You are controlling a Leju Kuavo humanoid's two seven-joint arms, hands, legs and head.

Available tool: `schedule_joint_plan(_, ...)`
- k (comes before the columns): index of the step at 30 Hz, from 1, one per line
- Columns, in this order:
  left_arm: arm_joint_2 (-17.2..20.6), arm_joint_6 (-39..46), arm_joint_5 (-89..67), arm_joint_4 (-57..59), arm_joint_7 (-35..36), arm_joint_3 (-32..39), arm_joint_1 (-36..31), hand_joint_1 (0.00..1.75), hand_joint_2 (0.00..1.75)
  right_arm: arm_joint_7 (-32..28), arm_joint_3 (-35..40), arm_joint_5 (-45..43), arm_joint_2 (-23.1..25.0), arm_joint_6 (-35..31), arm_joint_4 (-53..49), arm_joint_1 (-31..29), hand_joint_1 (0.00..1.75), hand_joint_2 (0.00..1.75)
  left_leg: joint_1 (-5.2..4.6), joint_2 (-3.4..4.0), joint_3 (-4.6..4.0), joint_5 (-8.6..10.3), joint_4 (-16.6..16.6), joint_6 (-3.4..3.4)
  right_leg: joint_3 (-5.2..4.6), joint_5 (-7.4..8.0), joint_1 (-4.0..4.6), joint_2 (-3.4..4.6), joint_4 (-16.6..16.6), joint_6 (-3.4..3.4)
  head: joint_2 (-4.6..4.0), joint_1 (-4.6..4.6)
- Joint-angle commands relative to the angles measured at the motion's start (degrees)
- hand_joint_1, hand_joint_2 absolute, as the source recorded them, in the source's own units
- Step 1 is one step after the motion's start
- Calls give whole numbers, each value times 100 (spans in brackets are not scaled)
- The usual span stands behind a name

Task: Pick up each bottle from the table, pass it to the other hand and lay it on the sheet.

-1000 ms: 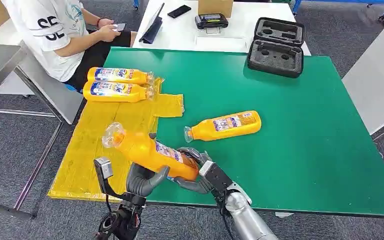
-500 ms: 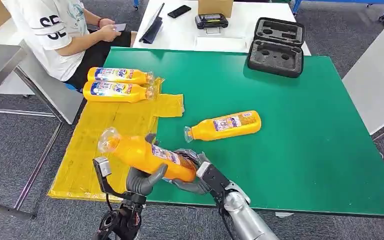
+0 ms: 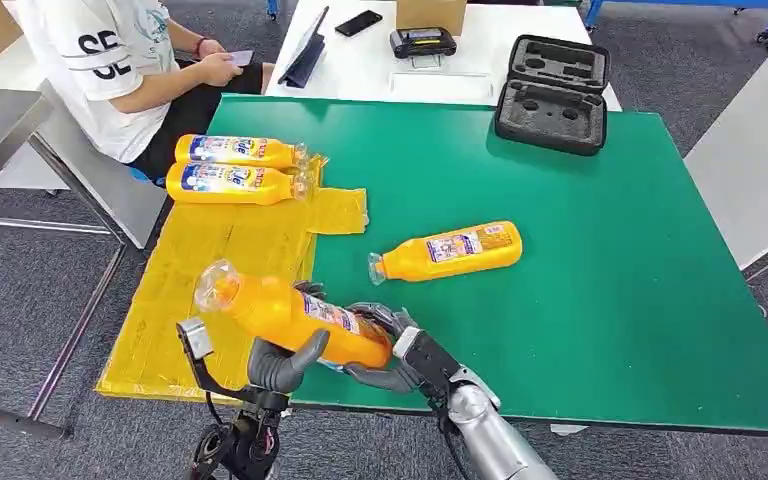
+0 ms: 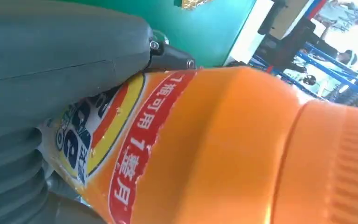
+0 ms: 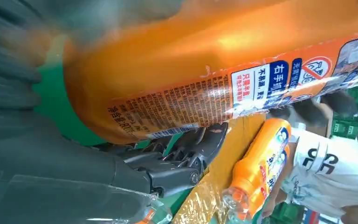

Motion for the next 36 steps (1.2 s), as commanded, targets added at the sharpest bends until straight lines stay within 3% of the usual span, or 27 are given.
schedule_joint_plan(1,137,-37,-174,-39,18,-129,-96,175,175,-47,128,-41,-126,20,446,-197,164,175,2,-1,28,-11,-5,-6,29,-11,2,-1,-5,-6,0,0)
schedule_joint_plan(4,112,8,-269,-20,33,-178,-108,175,175,-48,119,-53,-94,-7,384,-181,164,175,3,-2,26,-10,-4,-5,27,-10,3,-2,-5,-7,0,0)
schedule_joint_plan(5,119,73,-368,-20,18,-190,-114,175,175,-44,109,-54,-89,-47,347,-166,150,175,1,-3,12,-4,-3,-4,13,-5,1,-3,-3,-4,0,0)
schedule_joint_plan(6,119,73,-368,-20,18,-190,-114,175,175,-44,109,-54,-89,-47,347,-166,86,175,2,-2,30,-13,-3,-7,31,-13,2,-1,-3,-7,0,0)
schedule_joint_plan(7,114,85,-395,-19,17,-177,-117,175,175,-38,101,-47,-80,-83,314,-157,0,175,4,-1,45,-19,-3,-9,46,-19,4,-1,-4,-10,0,2)
schedule_joint_plan(10,137,221,-691,-24,-33,-174,-145,175,175,66,19,-92,-31,-214,249,-133,0,175,2,0,19,-7,-3,-5,20,-8,2,0,-3,-6,0,0)
schedule_joint_plan(11,150,242,-768,-19,-17,-187,-182,175,175,70,-8,-116,-27,-236,209,-124,0,0,3,0,32,-14,-1,-8,32,-14,3,1,-2,-8,0,0)
schedule_joint_plan(23,517,855,-1777,-161,-125,-170,-631,175,175,111,-100,-296,-232,-269,-654,162,0,0,4,-10,23,-7,-3,-8,25,-11,5,-10,-2,-8,0,0)
schedule_joint_plan(25,652,1256,-2308,-217,-283,-161,-775,175,175,83,-122,-317,-299,-309,-886,252,0,0,6,-9,50,-19,-3,-12,52,-22,7,-8,-2,-14,0,2)
schedule_joint_plan(26,739,1416,-2519,-261,-317,-133,-880,175,175,49,-165,-394,-321,-258,-998,289,0,0,4,-10,22,-7,-3,-8,25,-11,4,-10,-2,-8,0,-2)
schedule_joint_plan(31,798,1402,-2582,-377,-245,33,-979,175,175,157,-189,-459,-377,-179,-1268,387,0,0,6,-8,23,-9,2,-9,26,-13,6,-8,2,-9,0,0)
schedule_joint_plan(33,1029,2002,-3322,-581,-383,84,-1239,175,175,90,-233,-603,-428,-24,-1441,422,0,0,3,-2,16,-4,-2,-6,16,-6,3,-2,-1,-6,0,0)
schedule_joint_plan(36,1715,2207,-3909,-868,75,464,-1997,175,175,221,-419,-831,-495,176,-1812,457,0,0,8,-14,14,-9,10,-12,18,-15,9,-13,11,-12,0,2)
